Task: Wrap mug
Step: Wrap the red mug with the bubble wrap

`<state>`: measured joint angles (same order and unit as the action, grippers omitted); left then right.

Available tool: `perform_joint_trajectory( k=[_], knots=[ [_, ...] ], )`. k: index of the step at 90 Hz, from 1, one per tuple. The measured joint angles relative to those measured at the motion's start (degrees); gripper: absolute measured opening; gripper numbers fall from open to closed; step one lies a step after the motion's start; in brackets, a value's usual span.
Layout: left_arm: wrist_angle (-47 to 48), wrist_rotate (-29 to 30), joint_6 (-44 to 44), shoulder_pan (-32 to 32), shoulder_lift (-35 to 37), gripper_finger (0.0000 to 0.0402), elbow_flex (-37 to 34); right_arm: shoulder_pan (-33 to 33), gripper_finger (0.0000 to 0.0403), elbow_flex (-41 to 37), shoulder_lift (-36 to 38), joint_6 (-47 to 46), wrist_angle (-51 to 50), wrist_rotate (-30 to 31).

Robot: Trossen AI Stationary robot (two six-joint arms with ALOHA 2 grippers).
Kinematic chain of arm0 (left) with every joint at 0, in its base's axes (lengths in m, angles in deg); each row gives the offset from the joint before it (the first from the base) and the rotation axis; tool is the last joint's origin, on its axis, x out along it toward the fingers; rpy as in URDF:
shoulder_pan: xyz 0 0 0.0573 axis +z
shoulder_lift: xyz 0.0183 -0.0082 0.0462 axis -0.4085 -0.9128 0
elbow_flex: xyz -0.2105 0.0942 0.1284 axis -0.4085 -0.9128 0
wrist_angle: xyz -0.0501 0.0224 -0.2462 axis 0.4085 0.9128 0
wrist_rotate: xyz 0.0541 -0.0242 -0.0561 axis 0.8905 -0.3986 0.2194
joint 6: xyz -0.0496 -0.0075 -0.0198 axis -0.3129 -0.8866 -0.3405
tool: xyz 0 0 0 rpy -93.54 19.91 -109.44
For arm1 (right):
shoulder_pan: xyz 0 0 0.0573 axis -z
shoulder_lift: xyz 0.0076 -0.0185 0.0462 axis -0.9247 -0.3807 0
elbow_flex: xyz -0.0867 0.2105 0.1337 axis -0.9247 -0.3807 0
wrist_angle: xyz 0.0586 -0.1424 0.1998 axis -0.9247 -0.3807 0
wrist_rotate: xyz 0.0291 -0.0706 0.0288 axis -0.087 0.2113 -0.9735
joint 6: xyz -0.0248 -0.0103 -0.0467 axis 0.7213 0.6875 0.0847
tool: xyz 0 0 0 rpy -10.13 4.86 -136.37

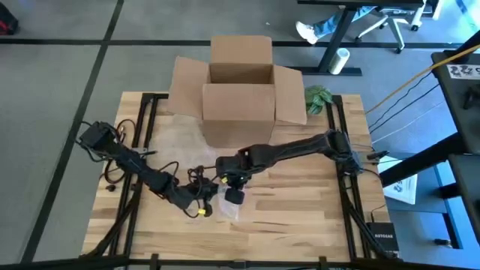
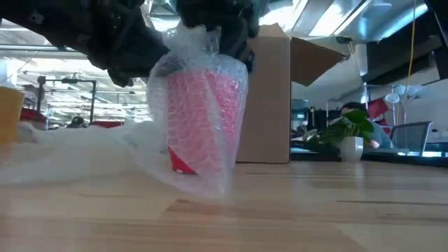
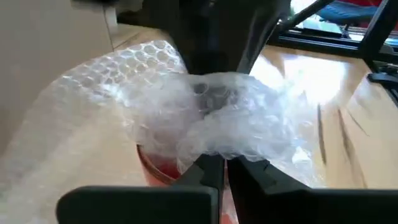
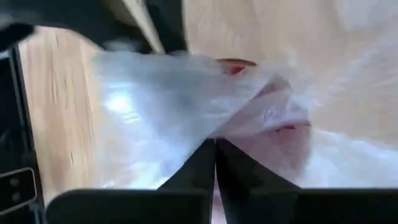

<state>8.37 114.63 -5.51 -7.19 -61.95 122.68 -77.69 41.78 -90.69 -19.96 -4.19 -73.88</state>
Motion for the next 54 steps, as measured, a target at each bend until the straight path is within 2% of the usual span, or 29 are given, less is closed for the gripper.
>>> perform_joint_trajectory(
  k=[14, 19, 25, 36, 54],
  knots=[
    [0.11, -0.04, 0.00, 0.30, 0.00, 0.0000, -0.02, -1.69, 0.0000, 4.97, 0.02, 4.14, -1.03, 8.46],
    [0.11, -0.06, 0.04, 0.41, 0.00, 0.0000, -0.02, -2.35, 0.0000, 5.92, 0.02, 5.77, 0.10, 9.70],
    [0.10, -0.11, 0.35, 0.56, 0.00, 0.0000, -0.02, -2.84, 0.0000, 6.09, 0.11, 7.19, 1.42, 8.65],
    [0.07, -0.11, 0.41, 0.69, 0.00, 0.0000, -0.04, -2.78, 0.0000, 3.87, 0.11, 7.63, 3.96, 3.25],
    [-1.19, 0.29, 1.11, 0.22, -0.02, 0.0000, -0.13, -1.74, 0.0000, -2.02, 0.11, 7.11, 4.51, 4.42]
  ],
)
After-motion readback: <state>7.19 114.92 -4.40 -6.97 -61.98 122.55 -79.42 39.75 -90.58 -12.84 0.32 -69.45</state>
